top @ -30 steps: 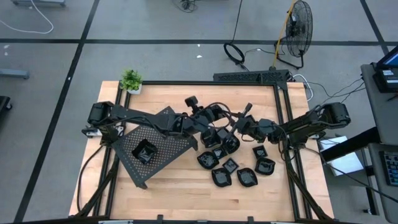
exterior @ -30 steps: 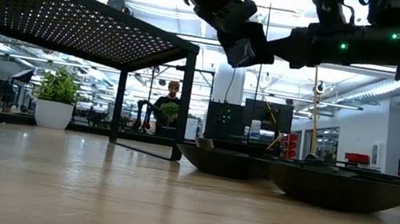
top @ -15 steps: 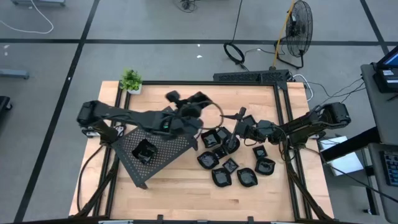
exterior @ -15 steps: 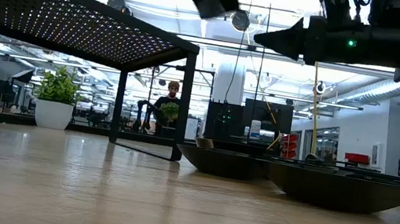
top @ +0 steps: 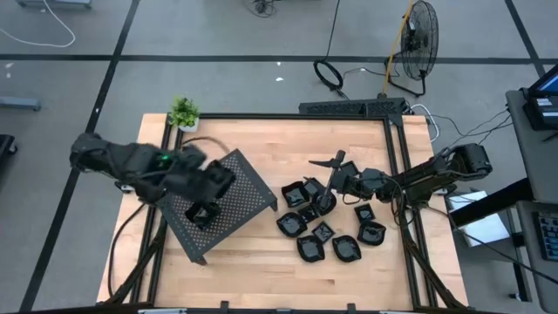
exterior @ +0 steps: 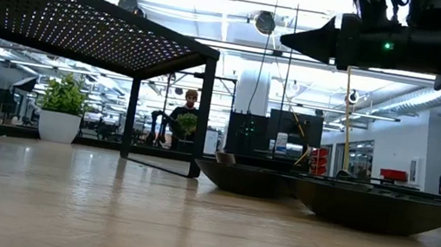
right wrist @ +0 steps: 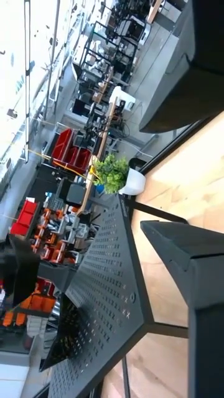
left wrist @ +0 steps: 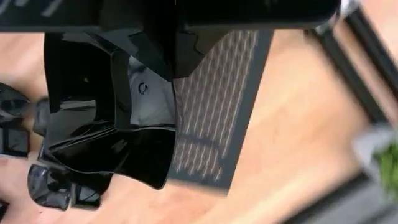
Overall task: Pick & Place Mini shaped plates
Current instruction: Stack the distorted square plate on top of the distorted square plate on the shelf
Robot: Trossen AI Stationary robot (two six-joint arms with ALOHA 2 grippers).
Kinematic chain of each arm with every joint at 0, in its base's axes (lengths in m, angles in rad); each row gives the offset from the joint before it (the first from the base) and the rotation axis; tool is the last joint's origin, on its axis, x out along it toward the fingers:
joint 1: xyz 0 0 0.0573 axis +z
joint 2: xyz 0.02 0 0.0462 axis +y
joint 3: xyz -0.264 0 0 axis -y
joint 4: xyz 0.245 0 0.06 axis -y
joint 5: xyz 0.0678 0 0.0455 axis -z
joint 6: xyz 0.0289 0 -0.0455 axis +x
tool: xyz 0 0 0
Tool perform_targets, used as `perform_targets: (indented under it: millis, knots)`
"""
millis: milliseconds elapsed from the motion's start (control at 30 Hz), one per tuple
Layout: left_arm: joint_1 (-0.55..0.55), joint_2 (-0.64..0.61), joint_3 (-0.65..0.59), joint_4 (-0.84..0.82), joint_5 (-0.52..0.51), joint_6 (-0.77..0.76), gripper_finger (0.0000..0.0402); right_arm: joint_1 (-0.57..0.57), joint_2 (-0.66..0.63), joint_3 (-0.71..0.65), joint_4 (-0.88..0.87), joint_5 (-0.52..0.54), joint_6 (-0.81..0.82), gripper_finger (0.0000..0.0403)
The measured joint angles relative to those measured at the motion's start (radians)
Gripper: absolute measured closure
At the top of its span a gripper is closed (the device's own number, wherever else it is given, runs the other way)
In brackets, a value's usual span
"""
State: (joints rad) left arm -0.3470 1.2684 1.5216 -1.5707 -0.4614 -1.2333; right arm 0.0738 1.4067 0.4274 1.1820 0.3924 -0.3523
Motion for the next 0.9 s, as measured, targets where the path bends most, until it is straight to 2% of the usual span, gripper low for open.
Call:
perform_targets:
  millis: [267, 500, 700, 900]
  knots:
    - [-0.344, -0.052, -0.118, 0.001, -0.081, -0.438, 0.0396, 0.000, 0.000, 0.000, 0.004, -0.001, 0.000, 0.0183]
    - [-0.486, -0.052, -0.246, -0.002, -0.057, -0.712, 0.0397, 0.000, 0.000, 0.000, 0.017, -0.001, 0.005, 0.0187]
    - [-0.536, -0.051, -0.272, -0.002, -0.028, -0.759, 0.0391, 0.000, 0.000, 0.000, 0.023, -0.001, 0.026, 0.0187]
    - [-0.540, -0.052, -0.272, 0.000, -0.035, -0.663, 0.0388, 0.000, 0.000, 0.000, 0.024, -0.001, 0.024, 0.0188]
